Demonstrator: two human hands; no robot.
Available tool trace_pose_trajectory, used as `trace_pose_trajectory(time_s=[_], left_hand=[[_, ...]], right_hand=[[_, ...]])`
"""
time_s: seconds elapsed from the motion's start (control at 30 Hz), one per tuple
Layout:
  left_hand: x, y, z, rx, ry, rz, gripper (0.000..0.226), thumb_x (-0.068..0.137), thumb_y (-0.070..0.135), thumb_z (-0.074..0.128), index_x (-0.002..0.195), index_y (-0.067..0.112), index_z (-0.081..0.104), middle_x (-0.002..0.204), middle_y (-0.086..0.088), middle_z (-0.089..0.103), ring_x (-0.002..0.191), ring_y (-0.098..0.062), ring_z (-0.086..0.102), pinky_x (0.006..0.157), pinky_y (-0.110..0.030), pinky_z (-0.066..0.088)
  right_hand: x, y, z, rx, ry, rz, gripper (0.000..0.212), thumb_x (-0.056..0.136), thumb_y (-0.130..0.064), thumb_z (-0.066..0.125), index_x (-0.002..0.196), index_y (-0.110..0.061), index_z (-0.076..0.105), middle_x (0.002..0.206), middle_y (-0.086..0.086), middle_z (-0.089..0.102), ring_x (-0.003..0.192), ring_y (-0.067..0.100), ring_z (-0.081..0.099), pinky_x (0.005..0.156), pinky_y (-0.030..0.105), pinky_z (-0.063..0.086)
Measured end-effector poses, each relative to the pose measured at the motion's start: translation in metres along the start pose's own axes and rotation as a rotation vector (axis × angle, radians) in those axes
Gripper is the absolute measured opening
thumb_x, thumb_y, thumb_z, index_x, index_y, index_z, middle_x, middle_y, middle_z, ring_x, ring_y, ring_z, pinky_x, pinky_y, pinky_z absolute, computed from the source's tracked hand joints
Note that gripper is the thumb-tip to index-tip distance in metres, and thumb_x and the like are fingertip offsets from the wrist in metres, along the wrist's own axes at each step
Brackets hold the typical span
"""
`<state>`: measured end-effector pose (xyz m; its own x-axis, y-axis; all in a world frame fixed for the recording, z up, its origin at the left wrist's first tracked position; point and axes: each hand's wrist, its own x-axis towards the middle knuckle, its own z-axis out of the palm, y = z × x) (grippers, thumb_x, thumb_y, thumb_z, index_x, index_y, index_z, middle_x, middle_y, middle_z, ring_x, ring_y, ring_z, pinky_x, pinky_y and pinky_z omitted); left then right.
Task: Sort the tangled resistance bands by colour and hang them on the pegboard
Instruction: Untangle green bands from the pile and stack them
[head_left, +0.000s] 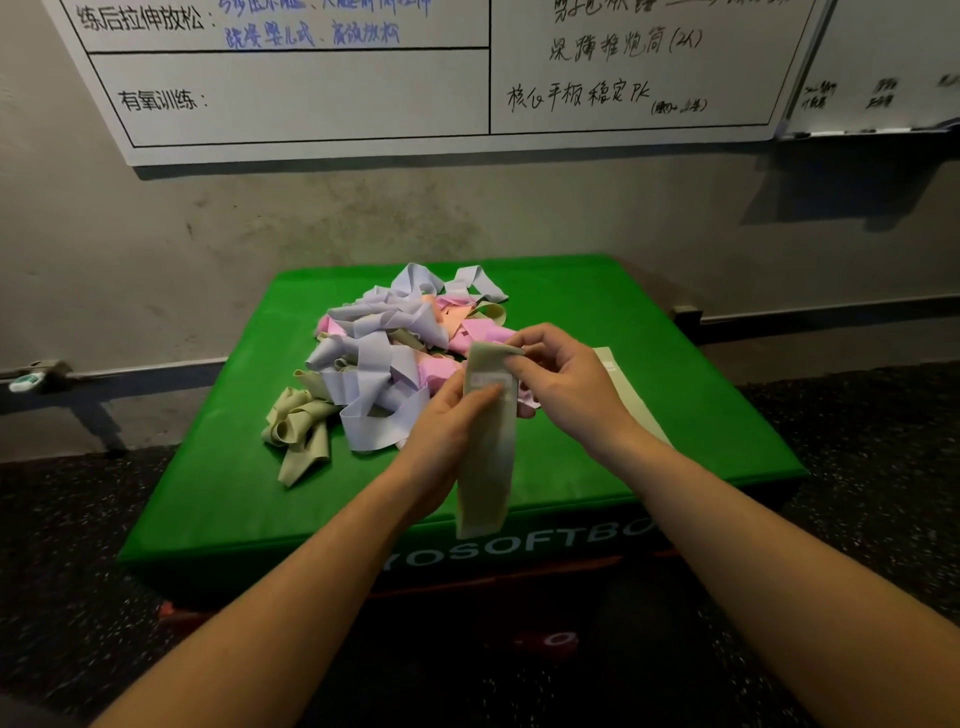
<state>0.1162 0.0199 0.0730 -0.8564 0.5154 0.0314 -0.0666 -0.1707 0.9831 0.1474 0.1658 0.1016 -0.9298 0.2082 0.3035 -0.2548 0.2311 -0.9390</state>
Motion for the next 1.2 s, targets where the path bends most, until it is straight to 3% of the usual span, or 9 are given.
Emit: trace_pose_trajectory(time_s=[0.2, 0.33, 0.4, 0.5, 0.63, 0.77, 0.87, 0.97, 1.2], left_hand=[[0.001, -0.003, 0.004, 0.023, -0.02, 0.032, 0.025, 0.105, 0.018, 0.043, 0.125, 0.024, 0.056, 0.084, -0.008, 0.071, 0.081, -0.02, 0.067, 0.077, -0.033, 0.051], [0.005, -0.005, 0.008, -0.041, 0.039, 0.063, 0.026, 0.105, 0.015, 0.042, 0.124, 0.026, 0.056, 0.085, -0.009, 0.07, 0.077, -0.02, 0.067, 0.075, -0.035, 0.056], [0.01, -0.007, 0.006, -0.066, 0.098, 0.043, 0.024, 0.105, 0.017, 0.044, 0.12, 0.029, 0.057, 0.1, -0.007, 0.073, 0.09, -0.023, 0.069, 0.087, -0.042, 0.056], [0.019, -0.007, 0.005, -0.138, 0.154, 0.008, 0.021, 0.104, 0.018, 0.044, 0.118, 0.026, 0.058, 0.105, -0.008, 0.071, 0.098, -0.027, 0.067, 0.096, -0.048, 0.051], [0.036, -0.006, 0.005, -0.369, 0.204, -0.034, 0.021, 0.103, 0.017, 0.047, 0.121, 0.02, 0.058, 0.108, -0.01, 0.069, 0.1, -0.031, 0.067, 0.096, -0.05, 0.051], [0.054, -0.011, 0.001, -0.449, 0.212, -0.059, 0.022, 0.103, 0.016, 0.048, 0.12, 0.023, 0.059, 0.125, -0.017, 0.061, 0.13, -0.039, 0.052, 0.11, -0.06, 0.037], [0.063, -0.015, 0.003, -0.482, 0.21, -0.089, 0.023, 0.104, 0.016, 0.046, 0.119, 0.028, 0.059, 0.126, -0.017, 0.06, 0.132, -0.036, 0.05, 0.112, -0.058, 0.031], [0.073, -0.017, 0.009, -0.524, 0.22, -0.12, 0.02, 0.104, 0.013, 0.043, 0.114, 0.023, 0.057, 0.113, -0.016, 0.054, 0.118, -0.032, 0.05, 0.115, -0.054, 0.027], [0.102, -0.017, 0.009, -0.672, 0.297, -0.188, 0.04, 0.102, 0.012, 0.039, 0.141, 0.01, 0.045, 0.106, -0.013, 0.058, 0.113, -0.024, 0.055, 0.113, -0.045, 0.036]], right_hand=[[0.0, 0.004, -0.005, 0.008, 0.011, 0.057, 0.003, 0.095, -0.017, 0.064, 0.095, -0.019, 0.067, 0.082, -0.003, 0.061, 0.068, -0.002, 0.055, 0.061, 0.013, 0.045], [-0.006, 0.018, -0.002, 0.06, -0.032, 0.216, 0.024, 0.096, -0.041, 0.059, 0.105, -0.019, 0.058, 0.093, -0.001, 0.066, 0.077, 0.009, 0.063, 0.069, 0.027, 0.05], [-0.013, 0.028, -0.002, 0.062, -0.067, 0.261, 0.028, 0.096, -0.044, 0.058, 0.109, -0.019, 0.054, 0.096, 0.001, 0.068, 0.083, 0.013, 0.066, 0.072, 0.034, 0.051], [-0.024, 0.047, -0.004, 0.046, -0.159, 0.299, 0.022, 0.095, -0.034, 0.063, 0.111, -0.021, 0.055, 0.107, 0.005, 0.07, 0.094, 0.016, 0.066, 0.078, 0.034, 0.053], [-0.034, 0.064, -0.008, -0.125, -0.269, 0.252, 0.007, 0.093, -0.022, 0.067, 0.1, -0.019, 0.066, 0.092, -0.004, 0.071, 0.084, 0.005, 0.065, 0.074, 0.024, 0.051], [-0.037, 0.076, -0.013, -0.179, -0.204, 0.254, 0.009, 0.1, -0.027, 0.057, 0.096, -0.023, 0.064, 0.084, -0.007, 0.066, 0.076, 0.007, 0.059, 0.07, 0.027, 0.047], [-0.039, 0.082, -0.018, -0.162, -0.121, 0.261, 0.015, 0.102, -0.029, 0.051, 0.096, -0.02, 0.061, 0.075, -0.007, 0.059, 0.06, 0.001, 0.053, 0.058, 0.021, 0.043], [-0.043, 0.087, -0.022, -0.134, -0.093, 0.275, 0.003, 0.1, -0.022, 0.054, 0.101, -0.025, 0.055, 0.085, -0.003, 0.063, 0.065, 0.005, 0.056, 0.057, 0.02, 0.046], [-0.053, 0.104, -0.052, -0.164, -0.128, 0.323, 0.044, 0.093, -0.006, 0.057, 0.125, -0.028, 0.038, 0.111, 0.007, 0.062, 0.087, 0.025, 0.066, 0.064, 0.03, 0.06]])
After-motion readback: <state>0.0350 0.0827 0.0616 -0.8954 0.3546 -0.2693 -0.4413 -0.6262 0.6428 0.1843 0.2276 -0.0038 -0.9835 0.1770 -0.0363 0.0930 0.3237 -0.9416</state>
